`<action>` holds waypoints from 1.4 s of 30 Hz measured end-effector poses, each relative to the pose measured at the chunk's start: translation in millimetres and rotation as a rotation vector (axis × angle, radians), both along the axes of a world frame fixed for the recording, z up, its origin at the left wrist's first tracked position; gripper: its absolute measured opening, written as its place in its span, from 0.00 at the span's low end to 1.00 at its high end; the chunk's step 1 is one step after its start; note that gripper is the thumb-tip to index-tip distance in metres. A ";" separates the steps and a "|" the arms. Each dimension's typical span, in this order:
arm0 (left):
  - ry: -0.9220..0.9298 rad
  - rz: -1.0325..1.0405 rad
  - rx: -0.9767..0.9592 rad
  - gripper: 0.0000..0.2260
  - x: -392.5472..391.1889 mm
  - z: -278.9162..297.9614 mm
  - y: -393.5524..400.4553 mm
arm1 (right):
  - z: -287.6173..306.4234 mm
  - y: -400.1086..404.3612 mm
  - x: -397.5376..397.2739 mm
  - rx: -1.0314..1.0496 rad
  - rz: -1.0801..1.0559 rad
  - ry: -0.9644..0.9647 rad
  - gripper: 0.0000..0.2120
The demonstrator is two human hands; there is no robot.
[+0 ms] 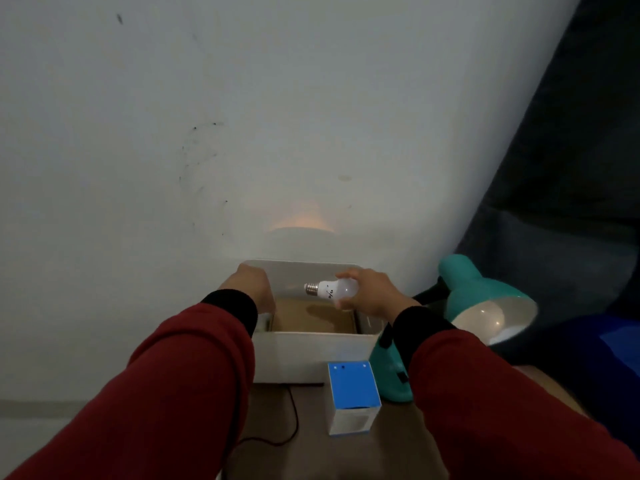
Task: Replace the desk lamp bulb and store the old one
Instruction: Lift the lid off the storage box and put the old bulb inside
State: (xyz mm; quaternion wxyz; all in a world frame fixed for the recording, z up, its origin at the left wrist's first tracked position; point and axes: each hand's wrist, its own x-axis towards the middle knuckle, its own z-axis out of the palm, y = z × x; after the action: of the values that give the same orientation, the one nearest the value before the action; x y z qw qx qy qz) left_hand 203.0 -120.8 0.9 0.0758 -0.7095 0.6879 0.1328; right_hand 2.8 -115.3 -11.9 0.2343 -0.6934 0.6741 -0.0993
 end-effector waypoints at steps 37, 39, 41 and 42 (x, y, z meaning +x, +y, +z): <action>-0.012 -0.020 -0.124 0.23 9.4 66.0 59.1 | 88.1 63.3 9.5 0.020 0.085 0.562 0.21; -0.013 -0.008 -0.155 0.24 11.1 81.1 81.9 | 98.5 84.3 5.2 0.008 0.079 0.555 0.20; -0.011 -0.002 -0.175 0.24 12.5 91.7 104.5 | 107.3 108.9 2.1 -0.014 0.063 0.547 0.20; -0.011 0.001 -0.181 0.24 13.2 95.4 116.2 | 110.4 123.0 0.3 -0.024 0.050 0.545 0.20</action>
State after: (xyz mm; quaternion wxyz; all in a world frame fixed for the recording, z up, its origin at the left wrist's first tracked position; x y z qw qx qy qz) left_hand 216.3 -4.5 96.3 0.0153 -0.7146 0.6962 0.0663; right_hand 3.0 7.7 98.5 0.0383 -0.7137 0.6937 0.0888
